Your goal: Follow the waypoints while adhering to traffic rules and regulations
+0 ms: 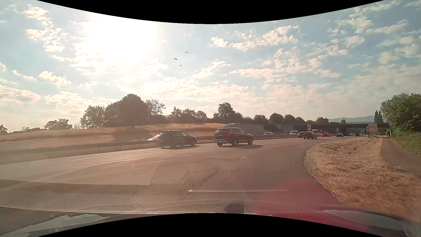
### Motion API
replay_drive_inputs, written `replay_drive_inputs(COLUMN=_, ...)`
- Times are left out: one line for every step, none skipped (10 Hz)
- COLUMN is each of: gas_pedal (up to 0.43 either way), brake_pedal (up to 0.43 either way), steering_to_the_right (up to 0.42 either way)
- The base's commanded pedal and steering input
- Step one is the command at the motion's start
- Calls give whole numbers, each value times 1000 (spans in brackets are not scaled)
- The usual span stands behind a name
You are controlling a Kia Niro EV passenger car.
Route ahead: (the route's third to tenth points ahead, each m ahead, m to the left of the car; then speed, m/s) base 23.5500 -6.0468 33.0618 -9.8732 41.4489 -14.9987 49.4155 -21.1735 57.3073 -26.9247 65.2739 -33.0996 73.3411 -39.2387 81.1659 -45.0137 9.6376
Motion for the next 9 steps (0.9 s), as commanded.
replay_drive_inputs(gas_pedal=169, brake_pedal=0, steering_to_the_right=158)
replay_drive_inputs(gas_pedal=169, brake_pedal=0, steering_to_the_right=157)
replay_drive_inputs(gas_pedal=169, brake_pedal=0, steering_to_the_right=156)
replay_drive_inputs(gas_pedal=177, brake_pedal=0, steering_to_the_right=154)
replay_drive_inputs(gas_pedal=177, brake_pedal=0, steering_to_the_right=151)
replay_drive_inputs(gas_pedal=189, brake_pedal=0, steering_to_the_right=147)
replay_drive_inputs(gas_pedal=197, brake_pedal=0, steering_to_the_right=142)
replay_drive_inputs(gas_pedal=197, brake_pedal=0, steering_to_the_right=140)
replay_drive_inputs(gas_pedal=197, brake_pedal=0, steering_to_the_right=139)
